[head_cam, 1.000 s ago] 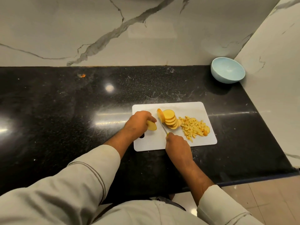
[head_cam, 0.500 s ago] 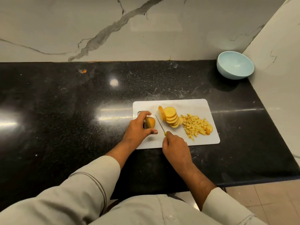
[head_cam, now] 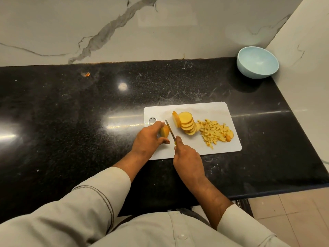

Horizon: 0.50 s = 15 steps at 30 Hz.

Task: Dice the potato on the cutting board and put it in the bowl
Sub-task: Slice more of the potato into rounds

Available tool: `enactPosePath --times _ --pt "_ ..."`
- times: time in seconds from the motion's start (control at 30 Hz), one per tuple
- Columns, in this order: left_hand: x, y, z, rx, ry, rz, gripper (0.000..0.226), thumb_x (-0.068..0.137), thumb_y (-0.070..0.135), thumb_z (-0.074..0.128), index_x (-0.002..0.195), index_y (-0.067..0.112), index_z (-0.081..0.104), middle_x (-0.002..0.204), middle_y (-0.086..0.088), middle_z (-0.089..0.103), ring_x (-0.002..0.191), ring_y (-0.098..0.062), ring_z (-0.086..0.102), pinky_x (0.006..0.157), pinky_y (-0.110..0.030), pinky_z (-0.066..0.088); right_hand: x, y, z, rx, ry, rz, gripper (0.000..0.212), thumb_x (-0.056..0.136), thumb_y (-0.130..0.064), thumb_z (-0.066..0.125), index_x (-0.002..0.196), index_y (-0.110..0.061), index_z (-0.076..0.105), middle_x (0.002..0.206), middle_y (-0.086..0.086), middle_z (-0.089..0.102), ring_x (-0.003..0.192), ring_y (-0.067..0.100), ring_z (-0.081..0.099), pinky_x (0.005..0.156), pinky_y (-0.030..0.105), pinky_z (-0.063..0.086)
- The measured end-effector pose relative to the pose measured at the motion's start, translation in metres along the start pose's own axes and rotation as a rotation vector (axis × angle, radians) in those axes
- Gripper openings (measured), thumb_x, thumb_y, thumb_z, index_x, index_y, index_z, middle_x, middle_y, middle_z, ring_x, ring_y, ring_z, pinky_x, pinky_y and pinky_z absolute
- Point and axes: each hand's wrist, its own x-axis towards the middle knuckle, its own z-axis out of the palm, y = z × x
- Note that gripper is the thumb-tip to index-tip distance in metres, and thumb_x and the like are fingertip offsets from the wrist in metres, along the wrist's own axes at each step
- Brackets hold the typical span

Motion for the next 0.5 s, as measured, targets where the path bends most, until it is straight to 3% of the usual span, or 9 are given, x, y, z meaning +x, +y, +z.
enactPosePath --times 0.37,0.5 --pt "0.0042 -0.0020 0.0003 0.038 -0.010 0.021 0.052 0.067 0.037 0.084 0.108 0.018 0.056 0.088 -0.007 0.069 0.078 -0.028 0.062 0.070 -0.037 0.054 -0.0028 -0.0060 0.0030 -0.025 0.014 -0.002 0.047 0.099 -0.019 0.041 0.146 -0.017 0.033 0.095 0.006 0.064 0.078 0.020 0.061 0.059 0.027 0.040" --pt "0.0032 -0.0028 0.0006 0.014 -0.013 0.025 0.051 0.068 0.036 0.083 0.108 0.019 0.056 0.086 -0.004 0.067 0.077 -0.026 0.062 0.068 -0.032 0.053 -0.0018 -0.0059 0.0046 -0.050 0.017 0.004 0.048 0.099 -0.019 0.041 0.145 -0.016 0.032 0.094 0.005 0.063 0.077 0.020 0.061 0.058 0.026 0.037"
